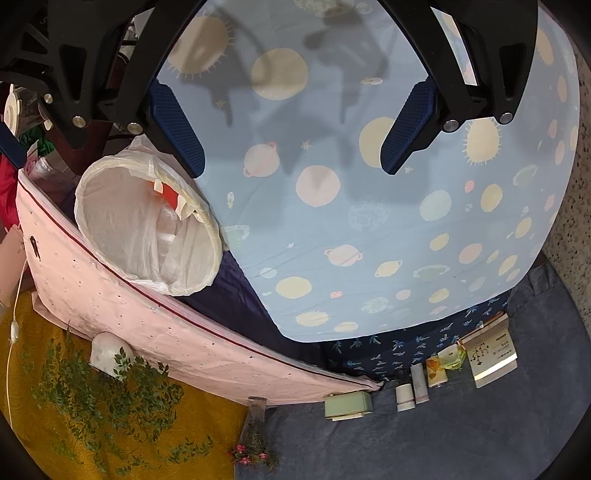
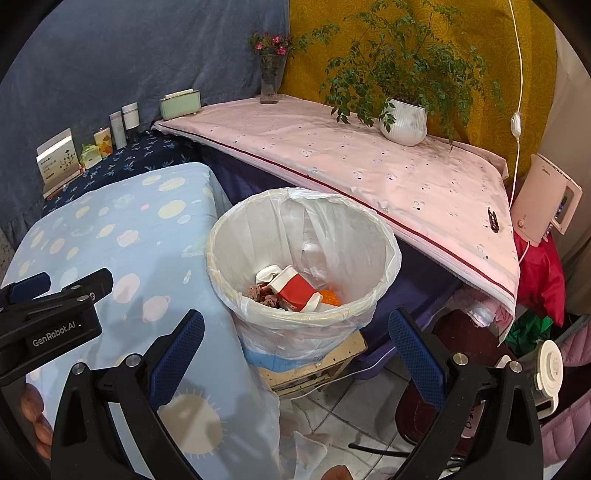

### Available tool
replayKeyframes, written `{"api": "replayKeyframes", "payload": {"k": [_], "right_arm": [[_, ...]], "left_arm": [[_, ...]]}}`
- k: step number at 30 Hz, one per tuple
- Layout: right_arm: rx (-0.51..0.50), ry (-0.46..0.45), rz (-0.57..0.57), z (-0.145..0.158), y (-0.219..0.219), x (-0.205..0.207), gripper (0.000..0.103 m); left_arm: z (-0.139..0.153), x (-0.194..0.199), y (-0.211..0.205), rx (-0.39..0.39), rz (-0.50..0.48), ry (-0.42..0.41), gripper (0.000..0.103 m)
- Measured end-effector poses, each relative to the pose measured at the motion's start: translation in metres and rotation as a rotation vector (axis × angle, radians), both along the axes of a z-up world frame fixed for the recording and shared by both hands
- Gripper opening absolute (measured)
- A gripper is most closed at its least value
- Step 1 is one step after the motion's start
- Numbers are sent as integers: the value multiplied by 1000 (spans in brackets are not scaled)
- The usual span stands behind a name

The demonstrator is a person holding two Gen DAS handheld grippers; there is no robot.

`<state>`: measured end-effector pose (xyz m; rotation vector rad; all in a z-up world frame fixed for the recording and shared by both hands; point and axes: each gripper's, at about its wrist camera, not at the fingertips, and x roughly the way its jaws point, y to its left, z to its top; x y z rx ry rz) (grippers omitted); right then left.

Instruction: Collect trash

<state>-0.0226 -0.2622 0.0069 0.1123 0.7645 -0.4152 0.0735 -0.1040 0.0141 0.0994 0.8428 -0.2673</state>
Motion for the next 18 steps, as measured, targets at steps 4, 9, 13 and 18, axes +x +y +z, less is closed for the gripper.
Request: {"api": "replayKeyframes", "payload": {"k": [4,9,13,18], "right_arm": [[0,1,0,0,0,0,97],[-1,1,-2,0,0,0,97],[0,1,-1,0,0,-1,97],[0,1,-2,0,-1,-1,97]], "left_arm": [[1,-2,-1,2,-1,-6,91],[1,-3,-3,14,-12,-9,91],[1,-4,-4,15,-13,-10,91],[0,-3,-4,18,-11,2,91]]}}
